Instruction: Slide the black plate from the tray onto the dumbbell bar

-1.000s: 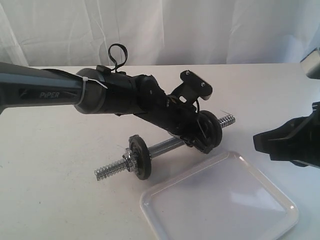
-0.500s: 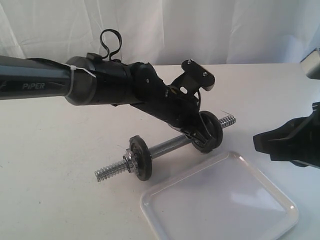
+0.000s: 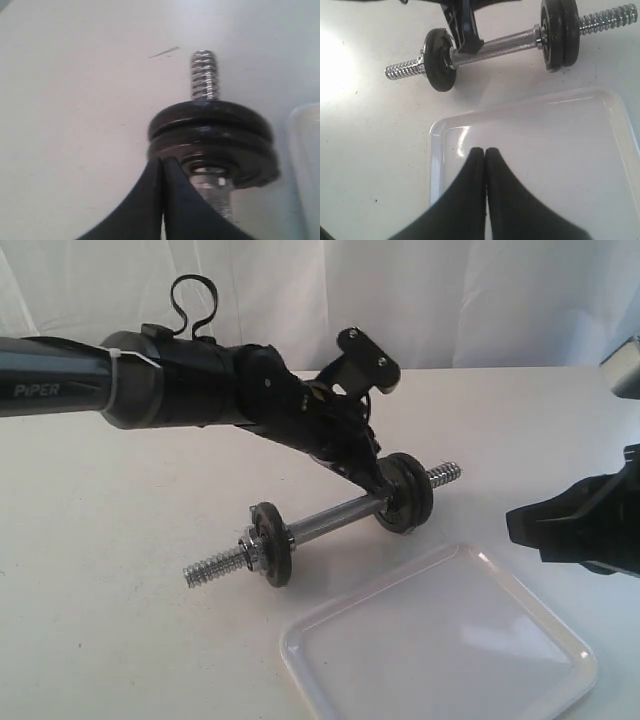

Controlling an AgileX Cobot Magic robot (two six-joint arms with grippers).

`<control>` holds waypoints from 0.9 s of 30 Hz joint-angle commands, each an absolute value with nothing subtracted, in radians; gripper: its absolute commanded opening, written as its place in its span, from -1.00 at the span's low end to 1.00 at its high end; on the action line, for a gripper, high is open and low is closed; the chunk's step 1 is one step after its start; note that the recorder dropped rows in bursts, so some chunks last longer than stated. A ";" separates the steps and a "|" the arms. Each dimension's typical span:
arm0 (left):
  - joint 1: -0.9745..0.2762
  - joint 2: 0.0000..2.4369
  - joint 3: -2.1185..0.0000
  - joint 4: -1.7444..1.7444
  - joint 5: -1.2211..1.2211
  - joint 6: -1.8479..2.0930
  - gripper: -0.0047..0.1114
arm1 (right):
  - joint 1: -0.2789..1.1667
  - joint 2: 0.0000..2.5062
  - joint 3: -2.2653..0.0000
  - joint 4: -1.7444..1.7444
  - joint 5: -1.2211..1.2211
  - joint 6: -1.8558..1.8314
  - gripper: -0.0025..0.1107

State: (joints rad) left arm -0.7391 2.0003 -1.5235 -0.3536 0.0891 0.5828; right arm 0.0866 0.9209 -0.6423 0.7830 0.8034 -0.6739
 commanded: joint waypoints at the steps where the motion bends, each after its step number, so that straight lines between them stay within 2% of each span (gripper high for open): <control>1: -0.671 2.046 -1.526 -0.357 0.087 0.572 -0.92 | 0.078 0.916 -0.638 0.785 0.806 -0.673 -0.96; 8: -0.671 2.113 -1.526 -0.357 0.185 0.582 -0.92 | 0.078 0.916 -0.638 0.785 0.804 -0.673 -0.96; 27: -0.681 2.121 -1.526 -0.357 0.196 0.580 -0.92 | 0.078 0.916 -0.638 0.785 0.804 -0.673 -0.96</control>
State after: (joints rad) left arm -0.6758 2.1170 -1.5235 -0.3451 0.1718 0.5837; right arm 0.0866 0.9209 -0.6423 0.7830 0.8034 -0.6739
